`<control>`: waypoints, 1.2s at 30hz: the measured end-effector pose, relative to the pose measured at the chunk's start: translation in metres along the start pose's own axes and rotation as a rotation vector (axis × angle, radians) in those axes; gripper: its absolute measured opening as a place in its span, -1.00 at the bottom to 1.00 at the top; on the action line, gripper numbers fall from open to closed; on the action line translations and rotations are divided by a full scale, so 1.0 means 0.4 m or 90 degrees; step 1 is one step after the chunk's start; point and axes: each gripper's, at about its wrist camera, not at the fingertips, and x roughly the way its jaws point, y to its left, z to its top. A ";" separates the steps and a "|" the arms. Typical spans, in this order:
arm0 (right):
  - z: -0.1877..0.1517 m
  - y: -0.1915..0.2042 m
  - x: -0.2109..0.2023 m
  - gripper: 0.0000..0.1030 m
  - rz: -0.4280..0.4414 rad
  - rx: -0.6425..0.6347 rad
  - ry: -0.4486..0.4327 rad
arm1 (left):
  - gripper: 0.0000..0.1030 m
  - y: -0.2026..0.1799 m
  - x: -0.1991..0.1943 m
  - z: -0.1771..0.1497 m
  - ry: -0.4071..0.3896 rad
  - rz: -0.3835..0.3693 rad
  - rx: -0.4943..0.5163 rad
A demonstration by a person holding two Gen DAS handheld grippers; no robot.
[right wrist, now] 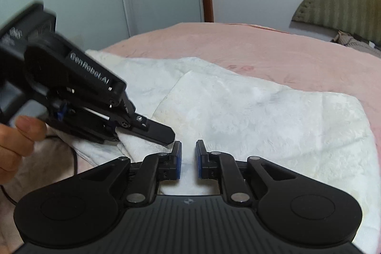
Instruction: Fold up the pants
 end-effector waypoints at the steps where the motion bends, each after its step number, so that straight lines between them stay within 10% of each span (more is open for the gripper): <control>1: 0.000 -0.004 -0.009 -0.73 -0.008 0.007 -0.010 | -0.67 0.001 0.001 0.002 0.002 -0.001 -0.001; 10: -0.029 -0.051 -0.011 -0.74 -0.013 0.052 -0.008 | -0.56 0.010 -0.046 0.010 -0.014 0.002 0.003; 18: -0.010 -0.076 -0.051 -0.70 -0.051 0.081 -0.071 | -0.55 -0.107 -0.105 0.013 -0.108 0.085 0.154; 24: -0.039 -0.137 -0.030 -0.34 -0.073 0.141 -0.025 | -0.51 -0.134 0.012 -0.032 -0.056 0.149 0.230; 29: -0.031 -0.052 0.000 0.56 -0.096 0.017 0.002 | -0.45 -0.166 0.008 -0.063 -0.093 0.203 0.298; 33: -0.037 0.017 0.022 0.82 -0.195 -0.079 0.000 | 0.21 -0.181 -0.002 -0.088 -0.149 0.278 0.355; 36: -0.036 0.005 0.022 0.92 -0.193 -0.060 0.003 | 0.30 -0.191 -0.010 -0.110 -0.196 0.334 0.408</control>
